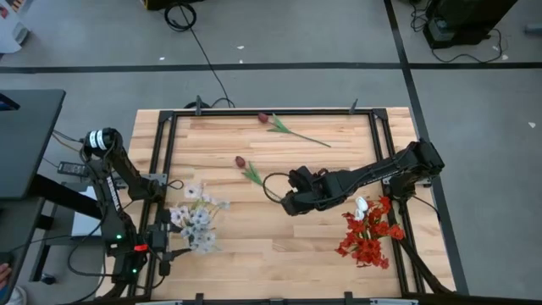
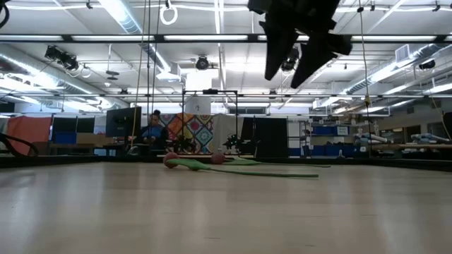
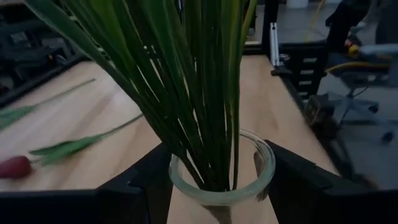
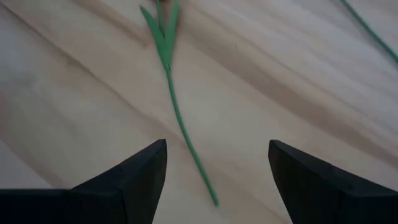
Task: Sort flowers into vase by color
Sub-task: Put the fallen vase upright
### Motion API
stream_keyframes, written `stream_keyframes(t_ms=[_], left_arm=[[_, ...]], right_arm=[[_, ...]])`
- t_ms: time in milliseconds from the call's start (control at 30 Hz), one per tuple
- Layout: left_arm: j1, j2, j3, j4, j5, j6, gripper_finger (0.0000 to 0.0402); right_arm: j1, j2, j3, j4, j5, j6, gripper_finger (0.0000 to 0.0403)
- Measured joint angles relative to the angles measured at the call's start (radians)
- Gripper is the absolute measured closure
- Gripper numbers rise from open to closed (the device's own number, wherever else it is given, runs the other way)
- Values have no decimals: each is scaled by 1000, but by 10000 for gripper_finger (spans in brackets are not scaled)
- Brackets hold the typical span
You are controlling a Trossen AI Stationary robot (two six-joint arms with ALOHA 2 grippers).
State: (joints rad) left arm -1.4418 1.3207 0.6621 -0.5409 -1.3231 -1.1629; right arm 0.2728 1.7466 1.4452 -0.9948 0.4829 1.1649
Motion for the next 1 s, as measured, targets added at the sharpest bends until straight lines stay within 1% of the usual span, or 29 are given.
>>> stream_keyframes(t_ms=[100, 167, 300, 400, 633, 833, 1000], left_arm=[[-2, 15, -4, 52, 1, -25, 189], [-2, 19, -40, 165, 3, 11, 189], [-4, 31, -150, 481, 42, 190, 189], [-4, 31, -198, 601, 35, 327, 188], [0, 28, -200, 602, 59, 506, 185], [2, 28, -200, 602, 63, 523, 161], [2, 24, -200, 605, 65, 497, 146]], right_arm=[[24, 0, 0, -32, -6, 33, 116], [44, 0, 0, -45, -1, 49, 115], [86, 0, 0, -62, 4, 96, 113], [119, 1, 0, -70, 19, 132, 111], [181, 1, 0, -143, 21, 231, 111], [208, 1, 0, -176, 21, 292, 111], [213, 1, 0, -175, 14, 310, 111]])
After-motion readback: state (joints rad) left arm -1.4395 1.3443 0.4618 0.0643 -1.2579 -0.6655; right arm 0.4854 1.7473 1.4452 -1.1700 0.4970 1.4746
